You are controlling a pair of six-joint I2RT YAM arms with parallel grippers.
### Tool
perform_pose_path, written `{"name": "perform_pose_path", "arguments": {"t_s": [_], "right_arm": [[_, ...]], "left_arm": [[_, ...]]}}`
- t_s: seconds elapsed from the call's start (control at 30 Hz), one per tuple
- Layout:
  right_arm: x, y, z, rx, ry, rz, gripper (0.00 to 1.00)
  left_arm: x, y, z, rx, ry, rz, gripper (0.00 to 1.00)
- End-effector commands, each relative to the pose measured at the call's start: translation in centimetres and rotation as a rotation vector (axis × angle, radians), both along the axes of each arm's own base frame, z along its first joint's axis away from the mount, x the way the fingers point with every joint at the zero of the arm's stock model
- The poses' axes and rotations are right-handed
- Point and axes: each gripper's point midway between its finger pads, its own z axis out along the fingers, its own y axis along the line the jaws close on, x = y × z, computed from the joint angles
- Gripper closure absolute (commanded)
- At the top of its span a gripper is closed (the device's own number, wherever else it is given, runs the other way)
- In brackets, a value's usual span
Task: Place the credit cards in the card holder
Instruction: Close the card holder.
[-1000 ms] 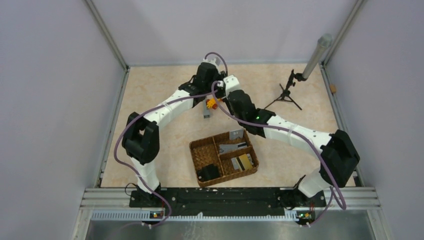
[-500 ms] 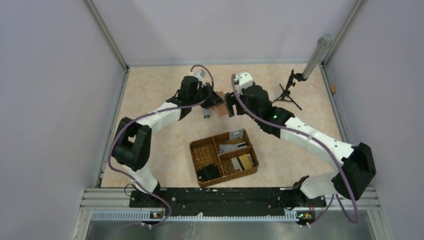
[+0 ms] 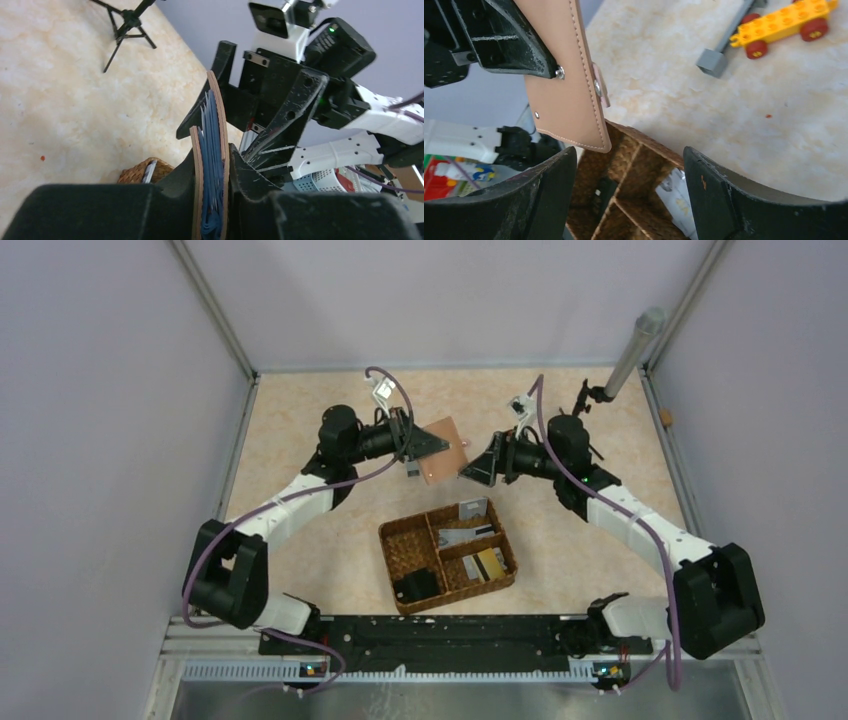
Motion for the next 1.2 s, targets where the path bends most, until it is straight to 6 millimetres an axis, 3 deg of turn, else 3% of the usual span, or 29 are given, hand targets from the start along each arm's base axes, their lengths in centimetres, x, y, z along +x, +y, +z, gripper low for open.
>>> {"name": "perform_pose_path", "arguments": {"t_s": [0.0,0.4,0.57,0.67,0.73,0.83,0.93,1.0,1.1,1.17], "right_arm": [[-1.4,1.9,4.6,0.168,-0.078,0.131,0.24],[-3.0,6.2,6.3,0.144,-0.120,0.218,0.27],[-3.8,7.3,6.4,0.177,-0.093,0.274,0.27],[-4.0,7.4,6.1,0.185,-0.081,0.282,0.28],[-4.2,7.5,6.1,0.194,-0.074,0.285,0.40],[-4.2,7.6,6.2,0.204,-0.066,0.289,0.73],[-4.0,7.5,5.8,0.193,-0.064,0.276,0.97],[-3.8,7.4,5.4,0.183,-0.060,0.263,1.00],[-3.7,7.1,5.2,0.174,-0.066,0.244,1.00],[-3.5,6.8,5.3,0.166,-0.074,0.230,1.00]], "left_arm": [[-2.3,0.3,3.7,-0.040,-0.152,-0.061,0.97],[-3.2,-0.3,2.0,0.046,-0.119,-0.045,0.97],[-3.2,-0.7,1.7,0.028,-0.093,-0.041,0.82],[-3.2,-1.0,1.8,0.000,-0.072,-0.037,0.67],[-3.2,-1.2,2.0,-0.023,-0.068,-0.037,0.63],[-3.2,-1.3,2.4,-0.056,-0.075,-0.037,0.54],[-3.0,-1.1,2.8,-0.056,-0.090,-0.015,0.53],[-2.8,-1.0,2.9,-0.049,-0.100,0.000,0.47],[-2.7,-0.6,3.0,-0.021,-0.111,0.022,0.23],[-2.4,-0.1,2.8,0.015,-0.127,0.052,0.13]]}}
